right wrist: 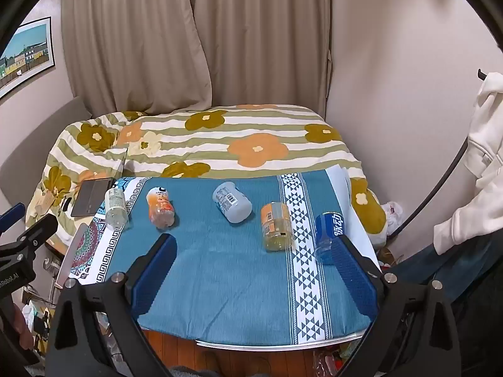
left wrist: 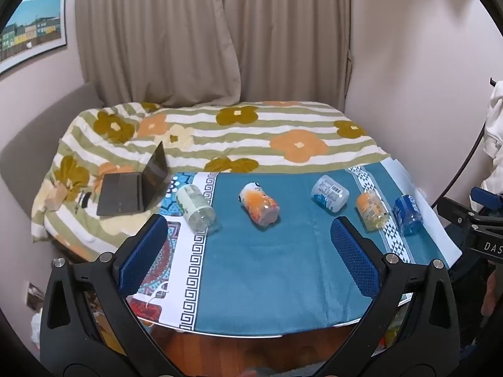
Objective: Flip cup upright
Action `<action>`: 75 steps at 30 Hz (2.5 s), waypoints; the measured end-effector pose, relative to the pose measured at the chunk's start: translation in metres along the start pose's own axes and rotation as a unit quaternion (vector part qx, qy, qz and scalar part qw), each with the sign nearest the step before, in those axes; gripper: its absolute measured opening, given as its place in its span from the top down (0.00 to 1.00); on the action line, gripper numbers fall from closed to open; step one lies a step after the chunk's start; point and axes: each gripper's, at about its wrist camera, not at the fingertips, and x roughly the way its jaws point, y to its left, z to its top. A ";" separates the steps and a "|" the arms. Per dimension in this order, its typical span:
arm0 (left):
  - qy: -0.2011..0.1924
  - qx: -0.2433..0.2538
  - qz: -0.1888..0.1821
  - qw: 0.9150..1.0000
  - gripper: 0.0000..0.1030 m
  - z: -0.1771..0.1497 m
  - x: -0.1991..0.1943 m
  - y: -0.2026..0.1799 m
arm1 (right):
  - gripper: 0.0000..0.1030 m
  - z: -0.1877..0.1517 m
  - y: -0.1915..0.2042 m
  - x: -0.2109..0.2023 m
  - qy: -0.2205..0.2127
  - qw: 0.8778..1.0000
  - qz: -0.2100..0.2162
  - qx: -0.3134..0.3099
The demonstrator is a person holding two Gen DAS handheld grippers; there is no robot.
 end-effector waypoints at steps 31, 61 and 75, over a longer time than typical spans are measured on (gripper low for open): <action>-0.003 -0.006 0.002 1.000 0.00 0.002 0.005 0.009 | 0.05 0.002 0.002 0.000 0.003 1.000 -0.001 0.000; -0.003 -0.008 -0.002 1.000 0.00 0.004 0.008 0.006 | 0.05 0.006 -0.002 0.007 0.001 1.000 -0.006 0.000; -0.005 -0.006 -0.005 1.000 0.00 0.006 0.009 0.004 | 0.05 0.007 -0.002 0.008 0.000 1.000 -0.008 0.001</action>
